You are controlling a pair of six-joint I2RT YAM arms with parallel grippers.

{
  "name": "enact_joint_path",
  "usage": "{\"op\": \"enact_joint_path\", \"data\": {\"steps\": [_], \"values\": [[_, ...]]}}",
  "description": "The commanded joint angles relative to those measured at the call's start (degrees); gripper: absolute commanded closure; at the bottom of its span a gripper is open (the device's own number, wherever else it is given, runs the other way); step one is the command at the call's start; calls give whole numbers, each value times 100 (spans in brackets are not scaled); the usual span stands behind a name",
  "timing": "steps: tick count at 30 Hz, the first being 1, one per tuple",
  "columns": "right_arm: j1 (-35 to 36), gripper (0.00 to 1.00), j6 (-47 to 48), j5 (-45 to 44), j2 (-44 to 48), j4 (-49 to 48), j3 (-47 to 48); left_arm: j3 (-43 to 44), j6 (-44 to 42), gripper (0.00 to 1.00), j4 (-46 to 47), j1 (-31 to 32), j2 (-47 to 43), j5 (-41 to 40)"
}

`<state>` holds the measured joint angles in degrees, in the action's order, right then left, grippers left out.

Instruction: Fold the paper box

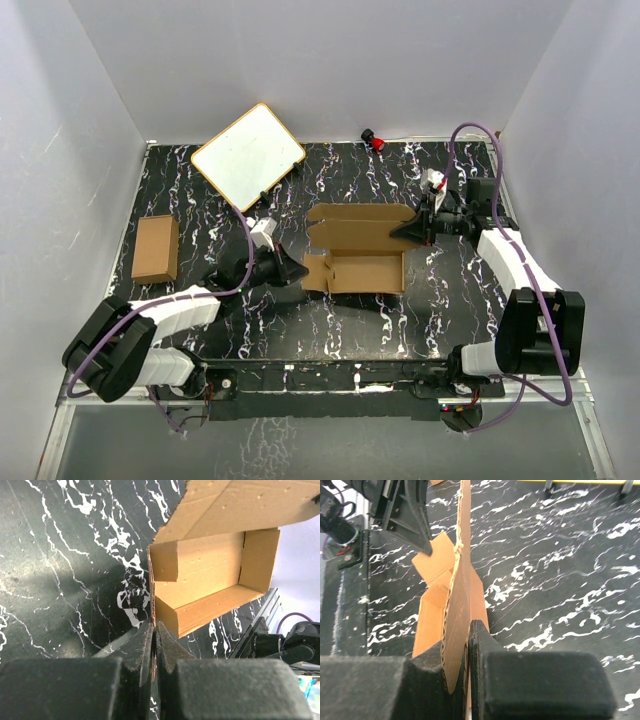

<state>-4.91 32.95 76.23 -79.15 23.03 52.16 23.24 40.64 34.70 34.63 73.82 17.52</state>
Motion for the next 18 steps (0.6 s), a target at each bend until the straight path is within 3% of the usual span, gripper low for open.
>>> {"op": "enact_joint_path", "data": {"steps": [1,18], "values": [[126,92,-937,-208,247,-1531,2,343,-203,100,185,17,-42,202],[220,92,-890,189,664,-2322,-690,1145,-1003,100,-917,149,32,120]]}}
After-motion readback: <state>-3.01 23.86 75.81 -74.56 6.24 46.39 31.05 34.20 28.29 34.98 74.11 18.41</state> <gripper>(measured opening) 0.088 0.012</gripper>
